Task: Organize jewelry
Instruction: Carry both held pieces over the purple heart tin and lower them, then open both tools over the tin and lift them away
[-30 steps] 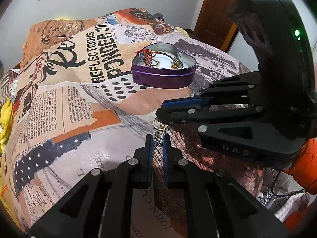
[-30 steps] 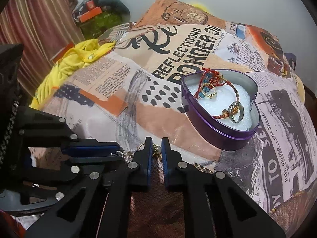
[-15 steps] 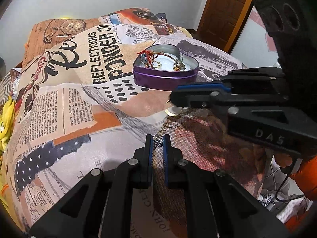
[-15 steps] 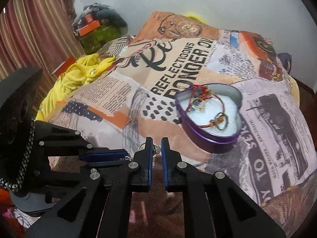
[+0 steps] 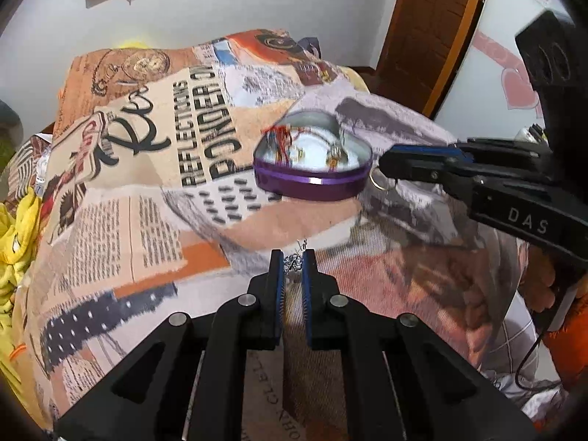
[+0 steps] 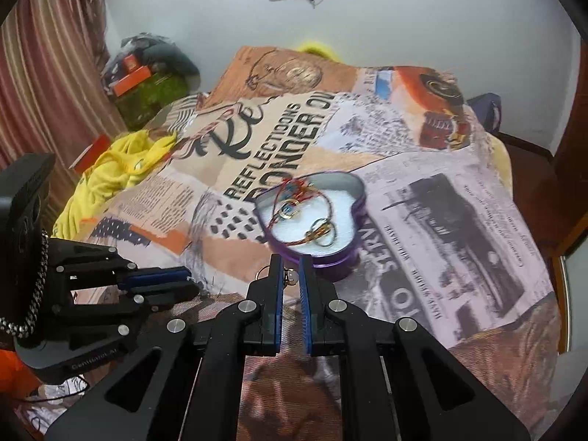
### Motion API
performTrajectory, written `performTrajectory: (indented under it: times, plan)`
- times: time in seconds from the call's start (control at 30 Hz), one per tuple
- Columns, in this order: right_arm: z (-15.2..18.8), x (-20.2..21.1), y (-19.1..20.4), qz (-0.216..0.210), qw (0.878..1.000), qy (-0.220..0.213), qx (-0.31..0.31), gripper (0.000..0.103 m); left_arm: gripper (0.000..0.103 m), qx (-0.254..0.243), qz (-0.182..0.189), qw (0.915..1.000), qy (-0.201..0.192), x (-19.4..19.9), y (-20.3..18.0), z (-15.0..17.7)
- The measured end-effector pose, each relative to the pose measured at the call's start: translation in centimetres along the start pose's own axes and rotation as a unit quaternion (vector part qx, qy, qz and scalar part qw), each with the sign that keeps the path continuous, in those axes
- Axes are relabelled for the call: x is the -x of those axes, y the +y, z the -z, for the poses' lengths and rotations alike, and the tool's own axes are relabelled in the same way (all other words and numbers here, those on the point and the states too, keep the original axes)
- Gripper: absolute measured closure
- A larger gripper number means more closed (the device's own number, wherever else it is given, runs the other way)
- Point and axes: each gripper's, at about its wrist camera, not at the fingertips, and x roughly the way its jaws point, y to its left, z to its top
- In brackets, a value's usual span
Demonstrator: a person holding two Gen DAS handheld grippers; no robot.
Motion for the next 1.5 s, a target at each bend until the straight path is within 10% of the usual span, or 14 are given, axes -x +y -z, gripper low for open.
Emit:
performTrajectory:
  times: [0.63,1.5]
  plan:
    - [-2.5,1.2,-2.4,0.017,0.998,-0.048,-0.026,0.095,0.095,-0.006,0.004,0.9982,-0.060,0.7,-0.5,-6.4]
    - [-4.8,-4.2,-3.0,0.001,1.000,0.015,-0.007,0.094,0.095,0.014,0.023,0.9994,-0.022,-3.8,0.5,-7.0]
